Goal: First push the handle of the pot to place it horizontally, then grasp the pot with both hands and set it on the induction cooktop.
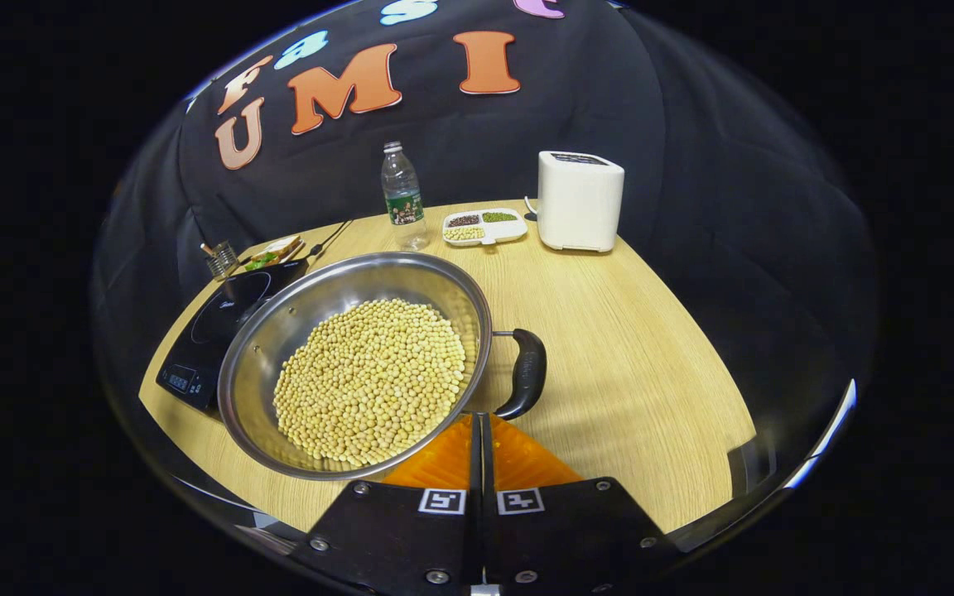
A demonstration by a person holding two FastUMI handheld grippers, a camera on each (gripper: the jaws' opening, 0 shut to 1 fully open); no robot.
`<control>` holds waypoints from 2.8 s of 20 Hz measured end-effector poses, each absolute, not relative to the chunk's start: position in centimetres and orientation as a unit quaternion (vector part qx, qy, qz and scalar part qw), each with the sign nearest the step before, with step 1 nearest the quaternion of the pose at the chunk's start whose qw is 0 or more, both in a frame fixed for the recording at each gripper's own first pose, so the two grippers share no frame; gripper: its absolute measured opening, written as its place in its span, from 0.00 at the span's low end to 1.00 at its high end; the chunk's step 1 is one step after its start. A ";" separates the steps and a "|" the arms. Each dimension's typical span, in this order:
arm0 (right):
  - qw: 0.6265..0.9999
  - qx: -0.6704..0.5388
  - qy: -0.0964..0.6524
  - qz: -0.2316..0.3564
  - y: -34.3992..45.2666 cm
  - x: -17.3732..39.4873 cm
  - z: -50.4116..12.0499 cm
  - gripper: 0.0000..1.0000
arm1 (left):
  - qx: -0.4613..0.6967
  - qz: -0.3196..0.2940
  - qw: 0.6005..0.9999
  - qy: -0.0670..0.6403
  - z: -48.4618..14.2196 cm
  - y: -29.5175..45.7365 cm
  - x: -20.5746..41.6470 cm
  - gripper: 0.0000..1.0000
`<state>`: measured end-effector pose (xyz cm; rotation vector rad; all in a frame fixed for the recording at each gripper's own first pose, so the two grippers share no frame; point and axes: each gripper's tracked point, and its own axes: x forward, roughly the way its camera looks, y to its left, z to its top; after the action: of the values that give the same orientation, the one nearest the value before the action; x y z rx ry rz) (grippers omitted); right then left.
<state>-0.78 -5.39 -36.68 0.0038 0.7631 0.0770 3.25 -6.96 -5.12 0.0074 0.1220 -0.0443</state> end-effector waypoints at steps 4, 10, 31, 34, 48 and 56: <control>0.927 -0.001 0.372 0.041 -5.7 -0.2 -36.8 0.00 | 0.005 -0.024 0.998 0.062 -5.4 -7.6 3.6 0.98; 0.927 -0.012 0.372 0.043 -6.3 0.6 -36.9 0.00 | 0.005 -0.029 0.997 0.067 -6.1 -8.7 4.1 0.99; 0.920 -0.031 0.391 0.010 -8.7 3.1 -38.3 0.00 | -0.001 -0.036 0.995 0.095 -9.5 -10.6 5.6 0.98; 0.919 -0.032 0.393 0.007 -8.7 3.7 -38.3 0.00 | -0.001 -0.036 0.994 0.100 -10.2 -10.4 5.7 0.97; 0.917 -0.025 0.398 0.002 -8.8 5.6 -38.3 0.00 | -0.001 -0.040 0.992 0.118 -12.7 -11.1 5.1 0.99; 0.931 -0.008 0.365 -0.017 -9.8 4.8 -35.8 0.00 | -0.006 -0.072 0.986 0.153 -17.3 -15.4 3.6 0.98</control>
<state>4.77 -9.81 -35.85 -0.0154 0.7481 -0.0356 3.58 -15.37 -17.35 -0.0124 0.3075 -0.1449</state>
